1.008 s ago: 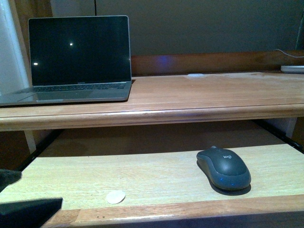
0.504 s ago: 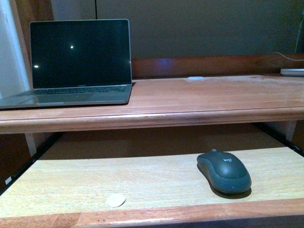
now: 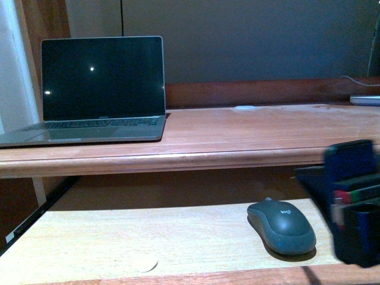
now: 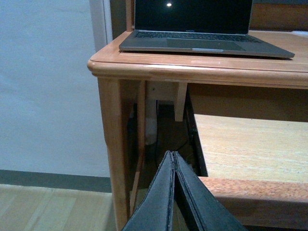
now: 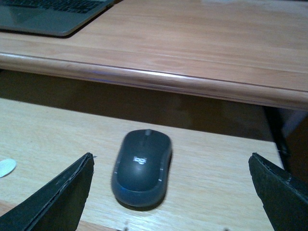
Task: Place mouse
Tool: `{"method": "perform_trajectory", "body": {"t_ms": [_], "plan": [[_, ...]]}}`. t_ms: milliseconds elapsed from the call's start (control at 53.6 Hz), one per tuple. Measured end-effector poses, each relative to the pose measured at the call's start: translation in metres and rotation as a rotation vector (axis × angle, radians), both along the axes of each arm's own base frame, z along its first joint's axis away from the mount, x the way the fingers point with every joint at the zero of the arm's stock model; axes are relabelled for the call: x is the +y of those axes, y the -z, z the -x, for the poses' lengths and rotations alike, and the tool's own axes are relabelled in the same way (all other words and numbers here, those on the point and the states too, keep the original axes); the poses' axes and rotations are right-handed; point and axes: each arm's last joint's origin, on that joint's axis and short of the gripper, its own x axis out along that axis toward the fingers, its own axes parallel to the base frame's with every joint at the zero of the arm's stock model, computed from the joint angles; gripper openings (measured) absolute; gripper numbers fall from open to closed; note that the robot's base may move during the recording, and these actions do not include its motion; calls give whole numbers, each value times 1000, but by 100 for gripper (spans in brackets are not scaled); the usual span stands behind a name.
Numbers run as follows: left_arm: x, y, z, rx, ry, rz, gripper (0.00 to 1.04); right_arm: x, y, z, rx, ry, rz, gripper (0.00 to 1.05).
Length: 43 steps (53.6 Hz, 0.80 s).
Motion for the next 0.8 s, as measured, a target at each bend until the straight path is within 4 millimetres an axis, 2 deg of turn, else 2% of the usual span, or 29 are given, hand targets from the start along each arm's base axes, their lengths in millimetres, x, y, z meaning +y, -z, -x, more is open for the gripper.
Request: {"method": "perform_trajectory", "body": {"t_ms": [168, 299, 616, 802], "plan": [[0, 6, 5, -4, 6, 0, 3, 36, 6, -23, 55, -30, 90, 97], [0, 9, 8, -11, 6, 0, 3, 53, 15, -40, 113, -21, 153, 97], [0, 20, 17, 19, 6, 0, 3, 61, 29, -63, 269, 47, 289, 97], [1, 19, 22, -7, 6, 0, 3, 60, 31, -71, 309, 61, 287, 97]]}}
